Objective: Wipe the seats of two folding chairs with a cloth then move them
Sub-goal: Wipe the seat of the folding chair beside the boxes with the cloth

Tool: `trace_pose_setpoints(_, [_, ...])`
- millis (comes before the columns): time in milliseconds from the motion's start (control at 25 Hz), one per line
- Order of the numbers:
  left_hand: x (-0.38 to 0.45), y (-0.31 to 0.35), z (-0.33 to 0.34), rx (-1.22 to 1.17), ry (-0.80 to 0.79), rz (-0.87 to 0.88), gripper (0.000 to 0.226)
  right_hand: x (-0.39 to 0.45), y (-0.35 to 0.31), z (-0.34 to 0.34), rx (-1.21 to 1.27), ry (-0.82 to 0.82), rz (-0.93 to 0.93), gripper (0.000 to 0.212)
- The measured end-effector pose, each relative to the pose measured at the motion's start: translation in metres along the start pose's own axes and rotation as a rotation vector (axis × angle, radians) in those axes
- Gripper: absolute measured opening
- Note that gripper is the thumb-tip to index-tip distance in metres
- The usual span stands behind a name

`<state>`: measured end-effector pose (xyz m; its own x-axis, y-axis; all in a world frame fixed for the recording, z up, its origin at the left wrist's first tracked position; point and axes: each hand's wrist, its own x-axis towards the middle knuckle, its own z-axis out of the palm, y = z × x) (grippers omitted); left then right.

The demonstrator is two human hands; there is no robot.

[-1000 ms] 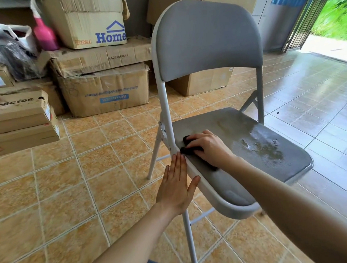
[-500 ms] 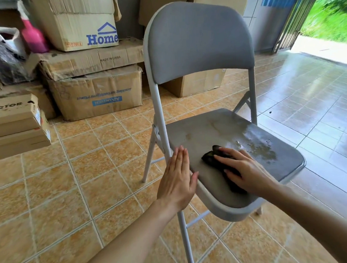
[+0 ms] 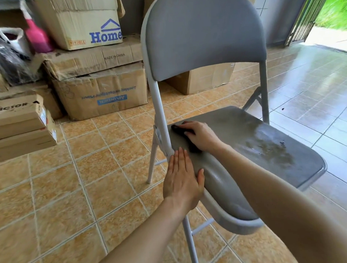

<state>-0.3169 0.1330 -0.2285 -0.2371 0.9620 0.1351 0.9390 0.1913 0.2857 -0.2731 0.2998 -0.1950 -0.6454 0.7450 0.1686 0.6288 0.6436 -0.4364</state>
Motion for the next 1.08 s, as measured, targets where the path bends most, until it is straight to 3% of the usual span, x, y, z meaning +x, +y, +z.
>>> trace_pose_setpoints(80, [0.0,0.0,-0.002,-0.004,-0.019,-0.003,0.086,-0.02,-0.007,-0.003,-0.045,-0.114,-0.172,0.041])
trace_pose_setpoints(160, [0.002,-0.001,-0.003,-0.013,-0.018,-0.005,0.086,-0.038,0.012,-0.018,-0.122,-0.113,-0.245,0.041])
trace_pose_setpoints(240, [0.0,-0.001,-0.004,-0.013,-0.009,0.002,0.087,-0.046,0.045,-0.037,-0.215,-0.02,-0.18,0.04])
trace_pose_setpoints(320, [-0.002,-0.001,-0.003,-0.02,-0.004,0.01,0.085,-0.039,0.081,-0.051,-0.284,0.089,0.026,0.04])
trace_pose_setpoints(440, [-0.001,-0.002,-0.002,-0.033,-0.018,0.01,0.085,-0.013,0.085,-0.046,-0.19,0.189,0.273,0.039])
trace_pose_setpoints(520, [0.0,-0.004,-0.002,-0.031,-0.031,0.013,0.089,-0.009,0.053,-0.032,-0.093,0.163,0.243,0.038])
trace_pose_setpoints(600, [0.001,-0.007,0.0,-0.022,-0.044,0.004,0.091,-0.027,0.021,-0.021,-0.046,0.065,0.097,0.038])
trace_pose_setpoints(760, [0.005,-0.008,-0.003,-0.031,-0.109,-0.014,0.073,-0.109,0.006,-0.03,-0.149,-0.009,-0.069,0.041])
trace_pose_setpoints(920, [0.002,0.007,-0.013,-0.056,-0.116,-0.02,0.071,-0.187,0.034,-0.065,-0.255,0.004,0.035,0.045])
trace_pose_setpoints(1080, [0.039,0.032,-0.015,-0.084,-0.12,0.045,0.072,-0.205,0.096,-0.102,-0.392,0.088,0.23,0.044])
